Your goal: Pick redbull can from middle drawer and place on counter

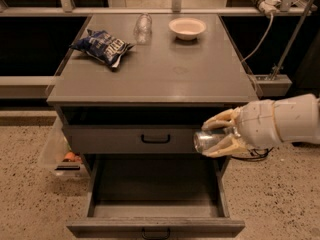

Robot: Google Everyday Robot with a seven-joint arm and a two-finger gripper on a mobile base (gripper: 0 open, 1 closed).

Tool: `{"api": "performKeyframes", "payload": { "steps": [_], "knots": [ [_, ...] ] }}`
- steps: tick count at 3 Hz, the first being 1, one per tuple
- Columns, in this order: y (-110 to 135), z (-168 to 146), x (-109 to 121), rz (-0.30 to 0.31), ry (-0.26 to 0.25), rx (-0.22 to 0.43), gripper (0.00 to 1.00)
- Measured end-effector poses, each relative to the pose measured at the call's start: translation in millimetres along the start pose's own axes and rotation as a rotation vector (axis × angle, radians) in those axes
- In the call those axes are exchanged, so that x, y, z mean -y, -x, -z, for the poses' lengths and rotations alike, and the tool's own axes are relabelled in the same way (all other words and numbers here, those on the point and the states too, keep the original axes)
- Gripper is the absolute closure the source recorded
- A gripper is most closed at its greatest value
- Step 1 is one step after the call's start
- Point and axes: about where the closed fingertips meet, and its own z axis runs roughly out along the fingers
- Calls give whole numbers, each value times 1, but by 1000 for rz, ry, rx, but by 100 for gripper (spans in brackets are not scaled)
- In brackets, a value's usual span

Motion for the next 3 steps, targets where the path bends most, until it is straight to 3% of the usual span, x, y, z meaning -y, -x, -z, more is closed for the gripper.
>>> {"api": "performKeyframes", "payload": {
  "steps": [1,2,3],
  "knots": [
    [58,38,19,117,-19,-13,100],
    [52,35,27,109,-15,-2,100],
    [29,24,52,109,34,25,100]
  ]
}}
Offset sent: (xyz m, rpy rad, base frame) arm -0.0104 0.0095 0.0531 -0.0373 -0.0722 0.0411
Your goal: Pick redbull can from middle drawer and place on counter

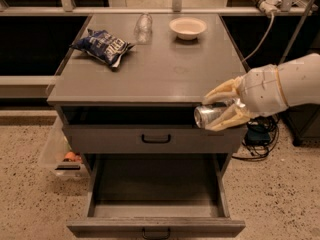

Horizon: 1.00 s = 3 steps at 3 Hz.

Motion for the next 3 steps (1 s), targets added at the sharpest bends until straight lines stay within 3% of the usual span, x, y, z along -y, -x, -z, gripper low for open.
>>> {"api": "performKeyframes", "payload": {
  "steps": [1,2,3],
  "knots": [
    [-19,-28,45,45,79,56,100],
    [-27,-56,81,88,156,84,100],
    [-23,-82,120,143,202,110,100]
  ]
}}
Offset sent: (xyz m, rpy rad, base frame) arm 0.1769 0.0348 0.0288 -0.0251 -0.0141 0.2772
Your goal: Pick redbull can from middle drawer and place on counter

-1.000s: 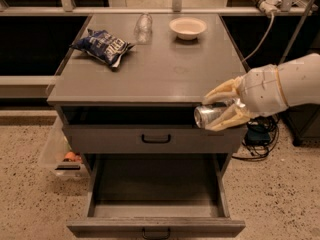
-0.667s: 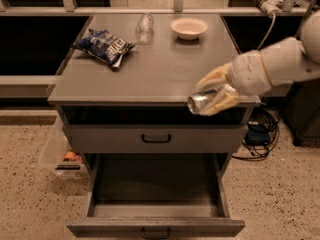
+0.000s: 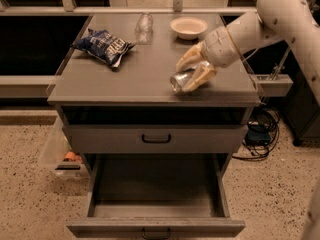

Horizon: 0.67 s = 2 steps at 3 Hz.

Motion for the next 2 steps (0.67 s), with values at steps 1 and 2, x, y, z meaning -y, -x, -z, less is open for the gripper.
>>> {"api": "performKeyframes", "payload": {
  "steps": [1,2],
  "knots": [
    [-2,-1,43,38,-21,-1,100],
    [4,13,60,59,-66,-6,81]
  ]
}}
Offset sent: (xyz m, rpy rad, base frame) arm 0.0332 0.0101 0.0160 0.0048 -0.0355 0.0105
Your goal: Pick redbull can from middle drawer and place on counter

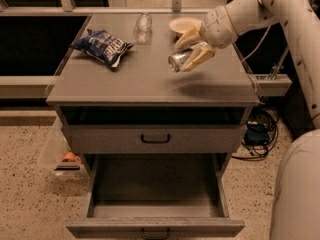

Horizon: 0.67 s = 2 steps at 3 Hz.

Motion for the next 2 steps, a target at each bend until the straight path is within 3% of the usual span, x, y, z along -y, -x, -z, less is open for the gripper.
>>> {"api": "performKeyframes", "payload": {
  "steps": [2],
  "knots": [
    [-5,-3,-7,-4,-23,10,36]
  ]
}}
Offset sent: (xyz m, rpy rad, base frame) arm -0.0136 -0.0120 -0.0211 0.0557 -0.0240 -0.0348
